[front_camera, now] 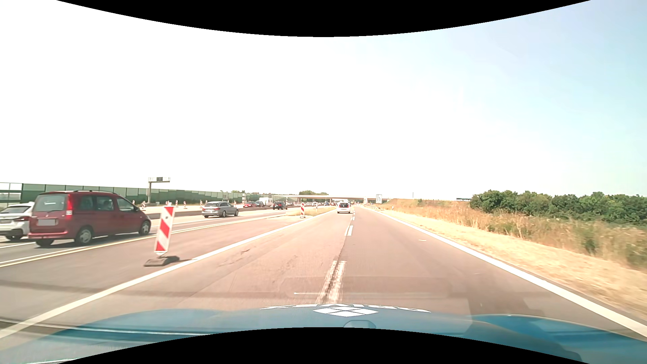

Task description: Follow the waypoints while adhering to traffic rules and regulations

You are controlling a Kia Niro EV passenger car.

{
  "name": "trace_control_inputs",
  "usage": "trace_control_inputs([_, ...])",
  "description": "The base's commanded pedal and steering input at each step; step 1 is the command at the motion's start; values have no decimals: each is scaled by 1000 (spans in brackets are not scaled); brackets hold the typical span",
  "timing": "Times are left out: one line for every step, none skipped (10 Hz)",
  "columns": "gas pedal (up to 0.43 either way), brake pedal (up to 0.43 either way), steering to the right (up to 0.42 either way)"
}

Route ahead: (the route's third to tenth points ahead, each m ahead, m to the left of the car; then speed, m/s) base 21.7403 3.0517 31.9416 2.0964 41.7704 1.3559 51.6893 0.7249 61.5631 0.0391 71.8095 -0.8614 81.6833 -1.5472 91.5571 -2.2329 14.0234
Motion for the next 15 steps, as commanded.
trace_control_inputs([157, 0, -1])
trace_control_inputs([157, 0, 0])
trace_control_inputs([157, 0, 3])
trace_control_inputs([157, 0, 8])
trace_control_inputs([157, 0, 8])
trace_control_inputs([157, 0, 8])
trace_control_inputs([157, 0, 9])
trace_control_inputs([157, 0, 9])
trace_control_inputs([157, 0, 10])
trace_control_inputs([157, 0, 11])
trace_control_inputs([157, 0, 11])
trace_control_inputs([150, 0, 11])
trace_control_inputs([150, 0, 11])
trace_control_inputs([150, 0, 10])
trace_control_inputs([150, 0, 9])
